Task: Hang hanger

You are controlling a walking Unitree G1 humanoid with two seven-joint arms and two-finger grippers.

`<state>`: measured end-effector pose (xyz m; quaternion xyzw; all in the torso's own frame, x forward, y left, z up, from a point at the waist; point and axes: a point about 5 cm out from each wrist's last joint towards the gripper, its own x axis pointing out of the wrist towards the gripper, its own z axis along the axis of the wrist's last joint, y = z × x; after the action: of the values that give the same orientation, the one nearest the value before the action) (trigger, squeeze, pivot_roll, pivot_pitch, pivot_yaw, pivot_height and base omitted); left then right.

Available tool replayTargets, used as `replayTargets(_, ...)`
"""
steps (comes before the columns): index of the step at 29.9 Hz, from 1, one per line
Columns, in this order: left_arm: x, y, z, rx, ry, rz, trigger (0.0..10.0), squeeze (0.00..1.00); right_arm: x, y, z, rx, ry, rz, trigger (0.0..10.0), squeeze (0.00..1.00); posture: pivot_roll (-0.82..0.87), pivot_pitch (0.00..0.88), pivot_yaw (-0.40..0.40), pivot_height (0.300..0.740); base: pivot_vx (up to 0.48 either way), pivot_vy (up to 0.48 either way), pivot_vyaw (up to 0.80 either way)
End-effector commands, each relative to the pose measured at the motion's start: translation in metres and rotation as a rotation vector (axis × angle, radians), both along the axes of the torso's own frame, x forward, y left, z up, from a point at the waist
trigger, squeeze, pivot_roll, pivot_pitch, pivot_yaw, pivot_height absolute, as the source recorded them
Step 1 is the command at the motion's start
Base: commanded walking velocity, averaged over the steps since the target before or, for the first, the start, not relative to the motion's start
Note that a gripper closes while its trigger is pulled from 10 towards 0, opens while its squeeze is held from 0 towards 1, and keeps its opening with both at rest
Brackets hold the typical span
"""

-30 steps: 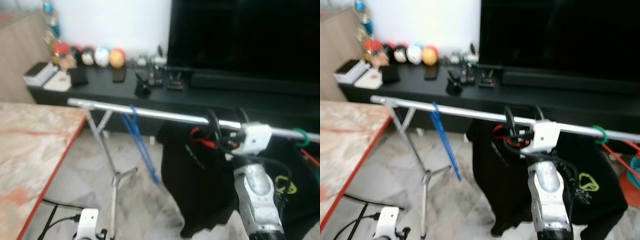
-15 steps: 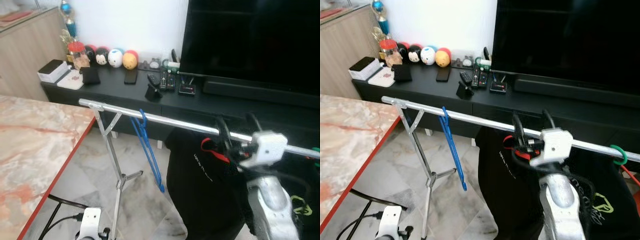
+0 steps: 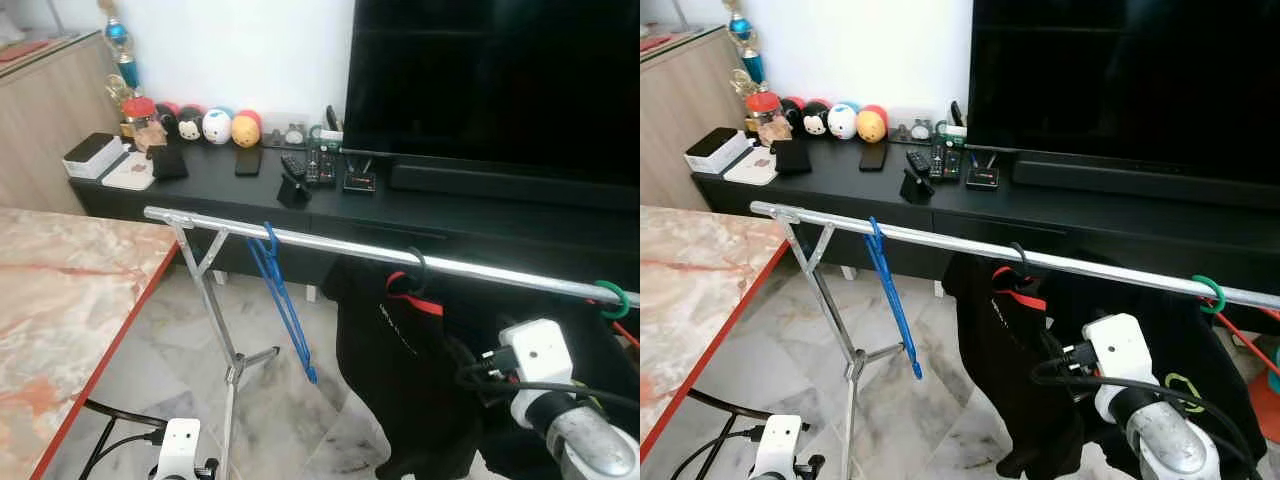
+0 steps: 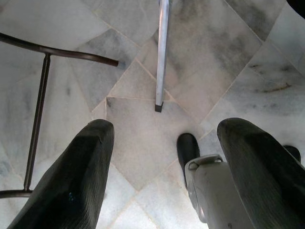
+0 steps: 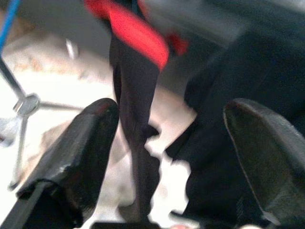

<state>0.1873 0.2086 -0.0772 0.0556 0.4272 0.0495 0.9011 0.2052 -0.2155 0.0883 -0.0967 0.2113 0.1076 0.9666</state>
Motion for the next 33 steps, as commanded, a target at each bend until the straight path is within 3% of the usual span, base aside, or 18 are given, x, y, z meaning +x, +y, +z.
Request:
replayTargets(1, -0.001, 0.002, 0.0, 0.018, 0.012, 0.01, 10.0, 0.0, 0.0, 0.005, -0.014, 0.049, 0.089, -0.004, 10.0, 0.0, -0.07, 0.005, -0.005, 0.74, 0.0, 0.0, 0.0)
replayTargets(4, -0.003, 0.006, -0.002, 0.011, 0.034, 0.021, 10.0, 0.0, 0.005, 0.01, -0.035, 0.11, 0.194, -0.002, 10.0, 0.0, -0.07, 0.006, -0.007, 0.74, 0.0, 0.0, 0.0)
replayTargets(8, -0.006, 0.006, -0.003, 0.01, 0.04, 0.027, 10.0, 0.0, 0.018, 0.01, -0.054, 0.087, 0.231, -0.012, 10.0, 0.0, -0.06, 0.003, -0.012, 0.74, 0.0, 0.0, 0.0)
replayTargets(16, -0.006, 0.007, -0.002, 0.007, 0.028, 0.042, 10.0, 0.0, 0.061, 0.028, -0.04, 0.122, 0.082, 0.071, 10.0, 0.0, -0.04, 0.0, -0.017, 0.74, 0.0, 0.0, 0.0)
replayTargets(19, -0.005, 0.006, -0.002, 0.007, 0.025, 0.043, 10.0, 0.0, 0.068, 0.031, -0.037, 0.135, 0.033, 0.113, 10.0, 0.0, -0.03, 0.0, -0.017, 0.74, 0.0, 0.0, 0.0)
replayTargets(33, -0.004, 0.003, -0.002, 0.004, 0.021, 0.028, 10.0, 0.0, 0.077, 0.031, -0.057, 0.097, 0.045, 0.087, 10.0, 0.0, -0.03, 0.0, -0.013, 0.74, 0.0, 0.0, 0.0)
